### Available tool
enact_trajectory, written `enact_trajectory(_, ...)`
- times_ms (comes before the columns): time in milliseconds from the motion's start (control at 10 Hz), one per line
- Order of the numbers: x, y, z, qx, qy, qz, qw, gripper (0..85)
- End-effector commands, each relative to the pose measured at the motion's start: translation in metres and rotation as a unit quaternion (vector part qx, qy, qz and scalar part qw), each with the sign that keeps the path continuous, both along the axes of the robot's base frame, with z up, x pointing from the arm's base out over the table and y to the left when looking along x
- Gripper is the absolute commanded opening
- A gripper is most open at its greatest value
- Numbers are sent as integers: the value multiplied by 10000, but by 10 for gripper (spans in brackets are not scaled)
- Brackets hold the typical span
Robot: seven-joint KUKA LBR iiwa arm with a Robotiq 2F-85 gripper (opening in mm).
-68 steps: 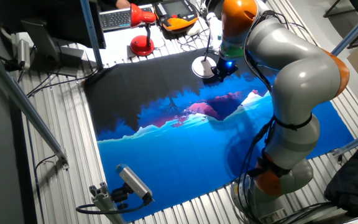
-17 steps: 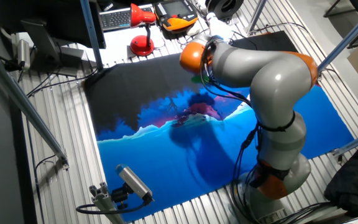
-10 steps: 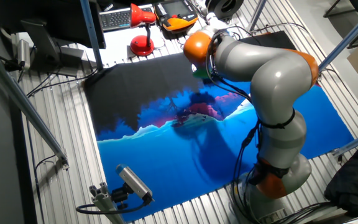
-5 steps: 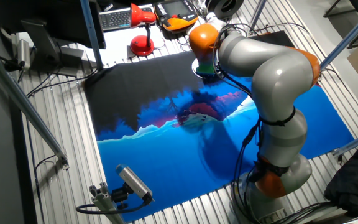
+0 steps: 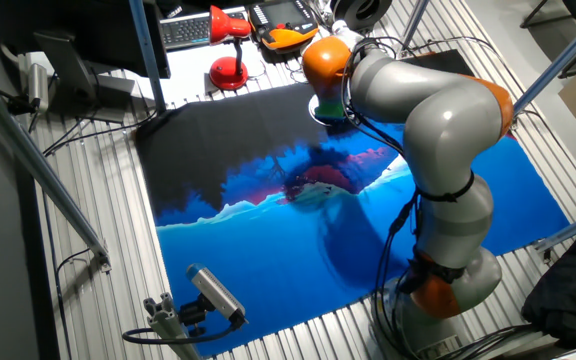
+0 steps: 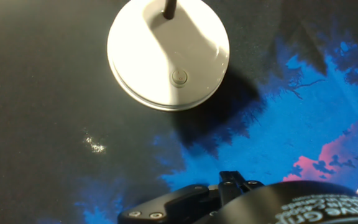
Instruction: Turn off the desk lamp by pressing the button
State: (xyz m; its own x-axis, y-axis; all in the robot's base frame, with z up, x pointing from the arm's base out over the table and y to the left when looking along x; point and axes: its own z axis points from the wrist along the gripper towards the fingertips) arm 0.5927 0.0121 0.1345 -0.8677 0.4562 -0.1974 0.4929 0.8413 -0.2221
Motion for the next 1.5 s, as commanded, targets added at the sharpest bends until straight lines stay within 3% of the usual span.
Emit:
enact_trajectory(0,0,1,-1,-27,-10,-90,10000,0)
enact_trajectory(200,17,16,-28,-224,83,-242,9994,0)
enact_trajectory(300,44,23,-63,-181,84,-356,9992,0)
enact_trajectory(500,76,38,-132,-349,47,-501,9981,0)
enact_trajectory(900,30,43,-118,-444,33,-519,9977,0)
enact_trajectory(1100,30,43,-118,-406,51,-398,9984,0)
enact_trajectory(1200,30,43,-118,-262,48,-353,9990,0)
enact_trajectory(1400,30,43,-118,-171,56,-229,9996,0)
